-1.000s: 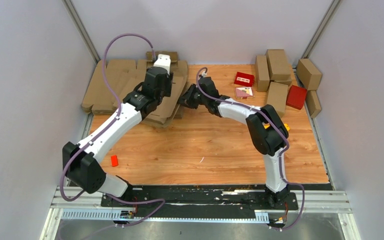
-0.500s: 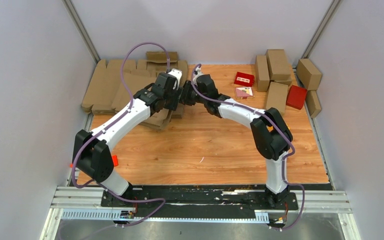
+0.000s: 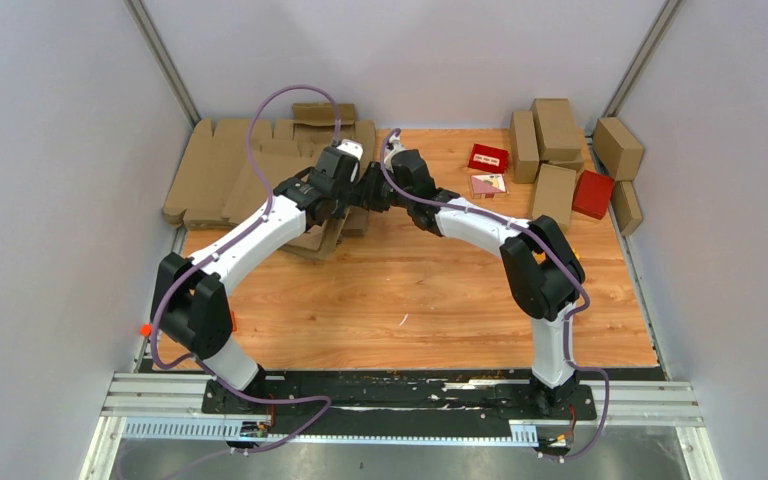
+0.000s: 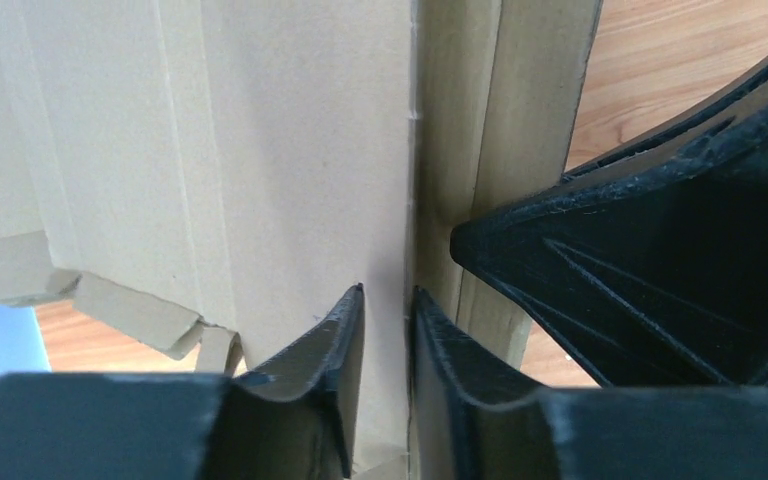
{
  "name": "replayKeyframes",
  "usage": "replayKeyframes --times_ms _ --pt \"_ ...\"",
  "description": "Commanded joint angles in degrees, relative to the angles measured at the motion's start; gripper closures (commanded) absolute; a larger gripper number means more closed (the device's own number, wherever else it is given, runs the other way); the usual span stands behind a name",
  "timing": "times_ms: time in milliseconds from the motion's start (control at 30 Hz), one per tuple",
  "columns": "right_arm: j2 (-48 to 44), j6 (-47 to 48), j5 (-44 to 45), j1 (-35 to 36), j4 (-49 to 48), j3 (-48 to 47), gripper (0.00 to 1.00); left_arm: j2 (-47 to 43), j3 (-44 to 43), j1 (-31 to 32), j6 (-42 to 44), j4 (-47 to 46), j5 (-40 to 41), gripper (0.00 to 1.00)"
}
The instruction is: Fold the paper box
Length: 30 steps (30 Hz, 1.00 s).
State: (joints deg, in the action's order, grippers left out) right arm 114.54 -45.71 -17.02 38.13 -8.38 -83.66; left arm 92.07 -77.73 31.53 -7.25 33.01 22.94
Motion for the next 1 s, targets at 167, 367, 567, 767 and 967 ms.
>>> replayKeyframes --times_ms 167,367,567,767,967 --pt "-2.8 1.2 2.1 0.4 0.6 -1.5 0.85 -1.2 -1.7 0.1 1.3 -1.6 11.4 1.0" --pt "-1.8 0.4 4.3 0.1 3.2 -1.5 0.83 -3.9 -5.9 -1.5 2.2 -2.3 20.3 1.0" --pt "1.6 -1.0 3.5 -0.8 2.5 -3.9 0.82 -9.4 -6.1 -2.1 2.3 -7.4 26.6 1.0" --pt "5.8 -1.4 2.8 -1.9 4.1 -10.6 0.82 -15.8 -4.6 -2.3 2.8 -11.9 28.5 1.0" --pt "11.5 -0.1 1.9 -3.6 8.1 -23.4 0.73 -19.6 -6.7 -2.3 1.9 -9.1 26.9 1.0"
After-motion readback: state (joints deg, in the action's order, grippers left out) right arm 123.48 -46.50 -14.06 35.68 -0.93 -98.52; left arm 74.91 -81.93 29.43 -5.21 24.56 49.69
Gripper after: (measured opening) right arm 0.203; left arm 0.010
